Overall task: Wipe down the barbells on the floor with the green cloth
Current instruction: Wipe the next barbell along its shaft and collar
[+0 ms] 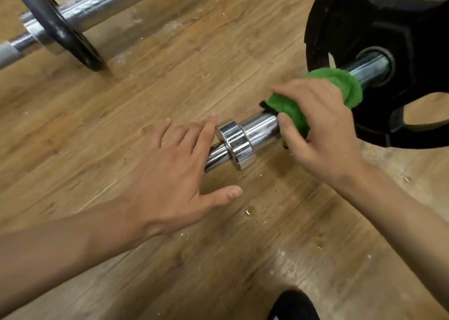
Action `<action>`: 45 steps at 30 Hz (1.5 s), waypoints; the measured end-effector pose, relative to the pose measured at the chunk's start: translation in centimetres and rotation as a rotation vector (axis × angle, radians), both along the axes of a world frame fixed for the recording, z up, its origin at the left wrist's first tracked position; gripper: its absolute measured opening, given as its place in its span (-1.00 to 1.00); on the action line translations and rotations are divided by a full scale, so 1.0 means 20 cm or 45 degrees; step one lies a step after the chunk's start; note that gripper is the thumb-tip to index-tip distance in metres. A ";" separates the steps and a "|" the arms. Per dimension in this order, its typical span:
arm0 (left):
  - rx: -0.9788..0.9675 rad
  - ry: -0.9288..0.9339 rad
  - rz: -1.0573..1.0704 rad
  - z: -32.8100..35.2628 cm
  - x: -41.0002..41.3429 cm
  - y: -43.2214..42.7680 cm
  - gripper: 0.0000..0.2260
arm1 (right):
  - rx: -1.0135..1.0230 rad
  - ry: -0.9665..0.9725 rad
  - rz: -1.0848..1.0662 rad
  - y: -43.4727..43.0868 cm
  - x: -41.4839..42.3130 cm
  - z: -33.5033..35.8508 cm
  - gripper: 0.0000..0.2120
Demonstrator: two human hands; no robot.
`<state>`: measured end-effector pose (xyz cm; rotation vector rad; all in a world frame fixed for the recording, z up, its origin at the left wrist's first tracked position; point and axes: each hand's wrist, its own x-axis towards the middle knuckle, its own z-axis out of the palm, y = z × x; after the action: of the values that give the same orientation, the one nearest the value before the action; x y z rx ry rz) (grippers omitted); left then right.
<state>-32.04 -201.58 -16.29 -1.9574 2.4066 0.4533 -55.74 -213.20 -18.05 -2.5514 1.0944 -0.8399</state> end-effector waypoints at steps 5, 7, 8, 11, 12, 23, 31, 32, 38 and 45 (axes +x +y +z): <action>-0.007 -0.014 -0.010 -0.01 -0.06 0.06 0.01 | -0.009 0.143 0.044 -0.03 -0.14 0.08 -0.73; -0.007 -0.022 -0.024 -0.01 -0.09 0.08 0.00 | 0.034 0.114 -0.074 0.00 -0.12 0.09 -0.76; -0.009 -0.020 -0.029 -0.01 -0.10 0.09 0.00 | 0.043 0.105 -0.070 0.06 -0.09 0.08 -0.77; -0.007 -0.004 -0.040 -0.01 -0.14 0.13 -0.02 | 0.006 0.180 0.049 0.19 -0.11 0.04 -0.77; -0.008 0.001 -0.042 -0.01 -0.15 0.15 -0.03 | -0.006 0.188 -0.009 0.18 -0.15 0.04 -0.77; -0.041 0.050 -0.115 -0.03 -0.26 0.30 -0.06 | 0.044 0.011 -0.248 0.30 -0.28 0.05 -0.84; -0.036 0.060 -0.157 -0.02 -0.30 0.33 -0.08 | -0.025 0.105 -0.250 0.30 -0.38 0.05 -0.87; -0.037 0.060 -0.157 -0.02 -0.30 0.34 -0.08 | -0.008 0.068 -0.293 0.32 -0.37 0.04 -0.87; -0.054 0.064 -0.143 -0.03 -0.30 0.34 -0.08 | -0.091 0.090 -0.052 0.37 -0.40 -0.02 -0.87; -0.040 0.035 -0.137 -0.02 -0.30 0.32 -0.04 | -0.120 0.117 -0.243 0.55 -0.13 -0.01 -0.79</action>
<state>-37.98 -195.12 -16.60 -1.8333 2.5358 0.4446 -58.31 -202.29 -18.16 -2.6159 1.3758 -0.8440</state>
